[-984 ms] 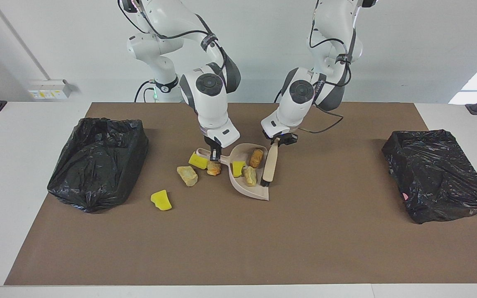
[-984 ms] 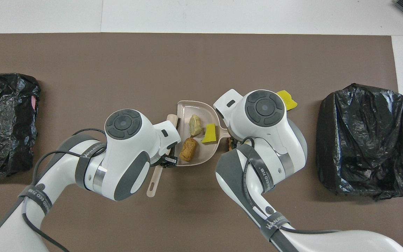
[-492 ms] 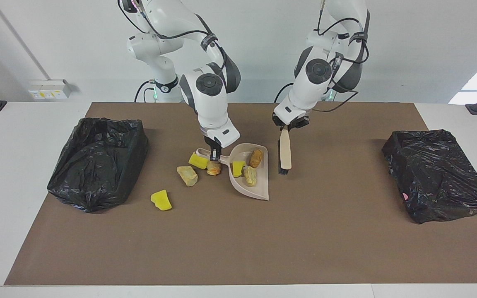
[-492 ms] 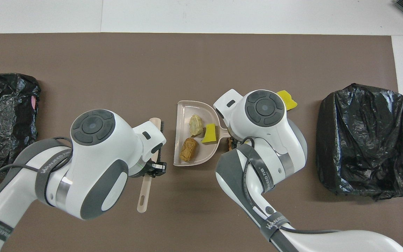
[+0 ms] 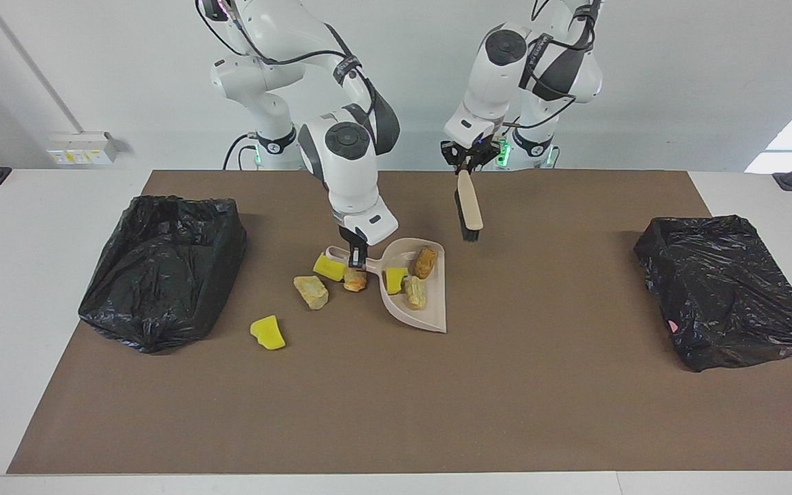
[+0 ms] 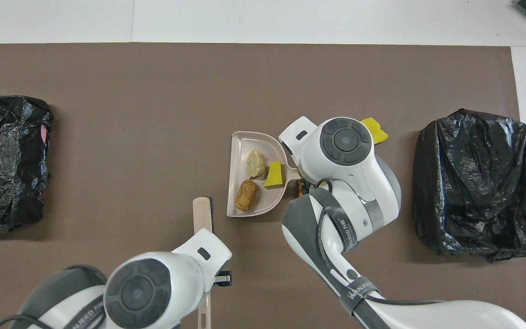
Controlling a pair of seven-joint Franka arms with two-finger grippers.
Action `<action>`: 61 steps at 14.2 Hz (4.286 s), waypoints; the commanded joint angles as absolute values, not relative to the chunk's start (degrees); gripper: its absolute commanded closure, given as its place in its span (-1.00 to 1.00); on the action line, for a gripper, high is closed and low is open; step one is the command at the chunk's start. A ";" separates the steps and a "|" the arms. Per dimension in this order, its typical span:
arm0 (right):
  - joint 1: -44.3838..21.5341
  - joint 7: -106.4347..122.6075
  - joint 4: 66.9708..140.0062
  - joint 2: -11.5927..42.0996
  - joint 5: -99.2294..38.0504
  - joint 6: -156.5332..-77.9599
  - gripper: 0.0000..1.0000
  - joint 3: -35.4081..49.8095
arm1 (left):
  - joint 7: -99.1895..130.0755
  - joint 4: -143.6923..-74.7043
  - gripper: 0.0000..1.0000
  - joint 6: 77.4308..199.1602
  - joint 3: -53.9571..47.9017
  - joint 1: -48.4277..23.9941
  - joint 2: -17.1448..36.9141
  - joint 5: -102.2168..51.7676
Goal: Sweep and dump trash in bin
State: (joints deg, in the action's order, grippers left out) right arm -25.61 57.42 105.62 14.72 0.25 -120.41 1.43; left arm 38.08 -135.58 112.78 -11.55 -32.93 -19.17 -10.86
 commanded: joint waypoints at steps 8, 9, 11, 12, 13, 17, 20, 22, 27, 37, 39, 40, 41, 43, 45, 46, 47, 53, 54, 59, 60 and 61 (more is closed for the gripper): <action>-20.92 71.25 111.97 11.69 -10.43 -127.88 1.00 1.85 | 44.65 -145.37 1.00 131.75 -12.83 -42.45 -12.48 -11.25; -20.13 73.02 111.89 11.08 -11.94 -127.62 1.00 1.93 | 44.91 -145.37 1.00 131.75 -12.83 -43.23 -12.22 -11.25; -18.38 76.97 111.01 10.11 -13.79 -126.83 1.00 1.93 | 48.85 -145.28 1.00 132.45 -12.83 -43.42 -10.29 -11.34; -17.06 78.91 109.79 9.67 -15.10 -124.82 1.00 1.93 | 48.87 -145.28 1.00 133.15 -12.83 -43.42 -10.20 -11.34; -15.66 81.01 108.12 9.49 -15.29 -121.93 1.00 1.93 | 49.22 -145.20 1.00 133.94 -12.83 -43.42 -9.85 -11.34; -7.84 87.36 101.70 9.49 -15.47 -111.38 1.00 1.93 | 48.34 -145.11 0.57 133.86 -12.75 -43.24 -9.58 -11.34; -1.78 92.01 97.84 9.58 -15.38 -105.05 1.00 1.93 | 49.21 -144.58 -1.00 133.25 -12.66 -42.81 -9.40 -11.34; 2.53 93.51 96.95 9.49 -15.21 -102.32 1.00 1.93 | 48.96 -144.06 -1.00 132.72 -12.39 -41.84 -9.49 -11.34; 14.21 103.78 95.71 9.49 -14.25 -99.84 1.00 1.23 | 46.51 -139.49 -1.00 132.01 -12.39 -32.28 -9.40 -10.37; 24.79 112.26 92.72 5.45 9.01 -101.51 1.00 0.88 | 19.28 -136.59 -1.00 125.88 -12.30 -6.61 -10.54 -10.37; 24.44 108.04 93.34 5.19 16.23 -102.91 1.00 1.32 | 13.74 -135.27 -1.00 122.80 -12.22 -2.92 -10.63 -10.37; 24.09 106.28 94.04 4.84 18.09 -102.92 1.00 1.23 | 11.19 -134.83 -1.00 121.57 -12.22 -1.51 -10.90 -10.37; 23.73 104.35 94.91 4.40 20.54 -103.01 1.00 1.40 | 8.81 -134.30 -1.00 120.25 -12.22 -0.36 -11.25 -10.37; 21.63 99.43 96.76 3.43 23.81 -102.31 1.00 1.49 | 4.94 -131.50 -1.00 115.52 -12.04 1.92 -12.13 -10.37; 19.52 95.56 100.00 1.59 25.83 -102.13 1.00 1.49 | 2.12 -125.37 -1.00 106.48 -12.13 4.47 -12.30 -8.89; 19.08 93.97 101.06 0.71 27.32 -101.95 1.00 1.49 | 1.41 -122.90 -1.00 102.96 -12.04 4.92 -12.30 -7.05; 18.38 93.09 101.34 0.62 28.38 -101.43 1.00 1.49 | 1.06 -120.96 -1.00 100.57 -12.04 5.27 -12.30 -6.16; 15.47 89.56 98.97 0.26 34.27 -93.44 1.00 1.84 | -0.17 -108.84 -1.00 90.29 -11.61 8.60 -12.31 -4.39; 15.12 89.65 98.62 -0.35 35.06 -92.47 1.00 2.02 | -0.52 -106.11 -1.00 87.74 -11.08 8.87 -12.39 -4.39; 9.06 85.61 99.14 -2.02 42.89 -90.62 1.00 2.28 | -0.18 -95.99 -1.00 84.20 -9.05 9.14 -10.64 -4.39; 8.62 84.65 99.23 -2.11 42.89 -90.53 1.00 2.29 | -0.18 -94.67 -1.00 84.20 -9.05 9.14 -9.50 -4.48; 8.53 84.20 99.40 -2.20 42.89 -90.44 1.00 2.37 | -0.18 -93.79 -1.00 84.29 -9.05 9.14 -8.80 -4.31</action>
